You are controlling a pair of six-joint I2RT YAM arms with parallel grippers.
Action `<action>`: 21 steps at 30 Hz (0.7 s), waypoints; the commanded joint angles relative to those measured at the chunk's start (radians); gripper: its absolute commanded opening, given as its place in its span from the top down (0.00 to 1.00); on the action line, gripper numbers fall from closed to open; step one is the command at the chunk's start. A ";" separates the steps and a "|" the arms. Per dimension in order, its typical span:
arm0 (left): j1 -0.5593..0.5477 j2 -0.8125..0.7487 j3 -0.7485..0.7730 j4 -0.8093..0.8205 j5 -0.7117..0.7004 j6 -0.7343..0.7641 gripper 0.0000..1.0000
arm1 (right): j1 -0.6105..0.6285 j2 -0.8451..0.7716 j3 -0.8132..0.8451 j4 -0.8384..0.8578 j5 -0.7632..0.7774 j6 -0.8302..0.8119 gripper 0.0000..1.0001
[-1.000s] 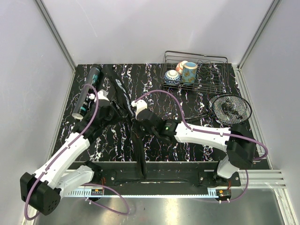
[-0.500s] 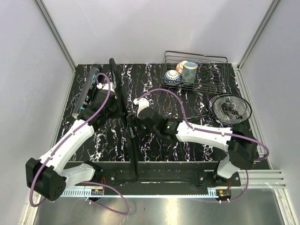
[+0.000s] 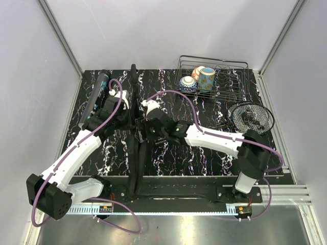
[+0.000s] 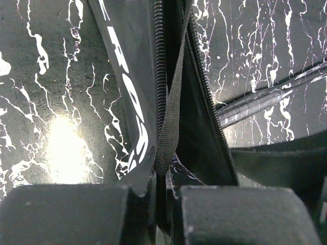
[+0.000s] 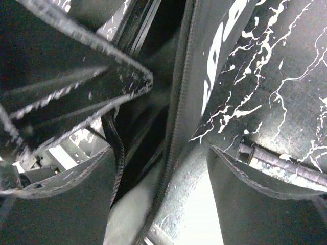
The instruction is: Pack up the badminton gear
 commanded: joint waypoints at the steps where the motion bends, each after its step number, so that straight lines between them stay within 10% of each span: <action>1: 0.002 -0.046 0.020 0.020 0.076 0.038 1.00 | -0.049 0.060 0.082 -0.009 0.052 -0.013 0.28; 9: 0.005 -0.142 -0.035 0.002 -0.013 0.064 1.00 | -0.158 0.045 0.024 0.002 0.058 -0.056 0.72; 14: 0.016 -0.182 -0.075 0.029 -0.006 0.087 1.00 | -0.168 -0.015 -0.047 0.094 -0.104 -0.096 0.36; 21: 0.016 -0.152 -0.057 0.045 0.010 0.082 1.00 | -0.166 -0.099 -0.119 0.172 -0.334 -0.008 0.21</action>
